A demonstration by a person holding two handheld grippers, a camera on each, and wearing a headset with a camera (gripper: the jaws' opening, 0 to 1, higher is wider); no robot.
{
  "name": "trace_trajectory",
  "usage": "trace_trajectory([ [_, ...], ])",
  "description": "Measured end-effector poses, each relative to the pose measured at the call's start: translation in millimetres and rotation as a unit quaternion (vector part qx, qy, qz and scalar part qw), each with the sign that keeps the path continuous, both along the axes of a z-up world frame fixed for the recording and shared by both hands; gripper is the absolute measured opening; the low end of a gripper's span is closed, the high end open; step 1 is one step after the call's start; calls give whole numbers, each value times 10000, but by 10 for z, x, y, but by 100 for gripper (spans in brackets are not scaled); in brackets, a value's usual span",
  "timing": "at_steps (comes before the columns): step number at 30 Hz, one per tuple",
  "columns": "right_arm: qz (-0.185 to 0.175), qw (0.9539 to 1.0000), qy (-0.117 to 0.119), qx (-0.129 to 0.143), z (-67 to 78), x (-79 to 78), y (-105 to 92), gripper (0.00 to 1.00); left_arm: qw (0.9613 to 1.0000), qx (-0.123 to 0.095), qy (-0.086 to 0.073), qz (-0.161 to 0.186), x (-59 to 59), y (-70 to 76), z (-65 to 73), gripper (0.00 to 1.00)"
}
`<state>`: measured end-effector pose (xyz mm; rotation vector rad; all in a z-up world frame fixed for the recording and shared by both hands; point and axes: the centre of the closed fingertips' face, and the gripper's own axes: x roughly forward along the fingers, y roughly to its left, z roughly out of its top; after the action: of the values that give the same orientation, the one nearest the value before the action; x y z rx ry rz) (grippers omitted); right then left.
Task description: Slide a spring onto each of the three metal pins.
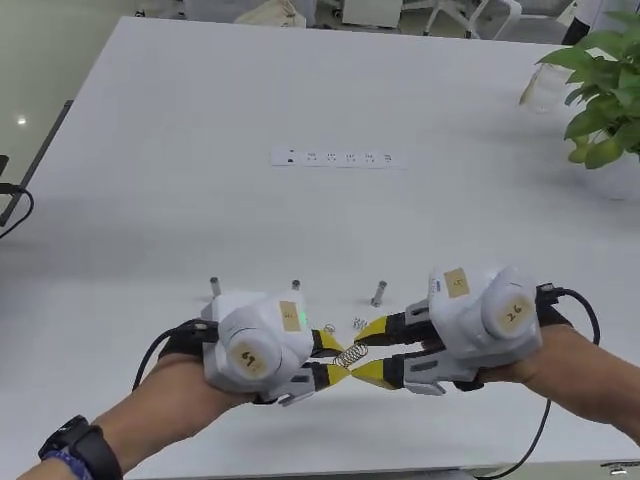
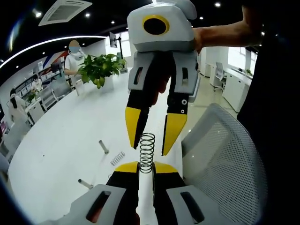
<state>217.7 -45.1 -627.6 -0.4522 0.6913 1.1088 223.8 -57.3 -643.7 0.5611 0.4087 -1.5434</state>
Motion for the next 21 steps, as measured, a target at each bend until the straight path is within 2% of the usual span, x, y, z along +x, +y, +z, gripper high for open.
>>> trace_trajectory([
  [11, 652, 9971, -60, -395, -32, -26, 28, 19, 9998, 73, -46, -200, -64, -40, -3, 2],
  [21, 1173, 9906, -112, -698, -79, -83, 60, 13, 9997, 79, 5, -212, -68, -55, 12, 2],
])
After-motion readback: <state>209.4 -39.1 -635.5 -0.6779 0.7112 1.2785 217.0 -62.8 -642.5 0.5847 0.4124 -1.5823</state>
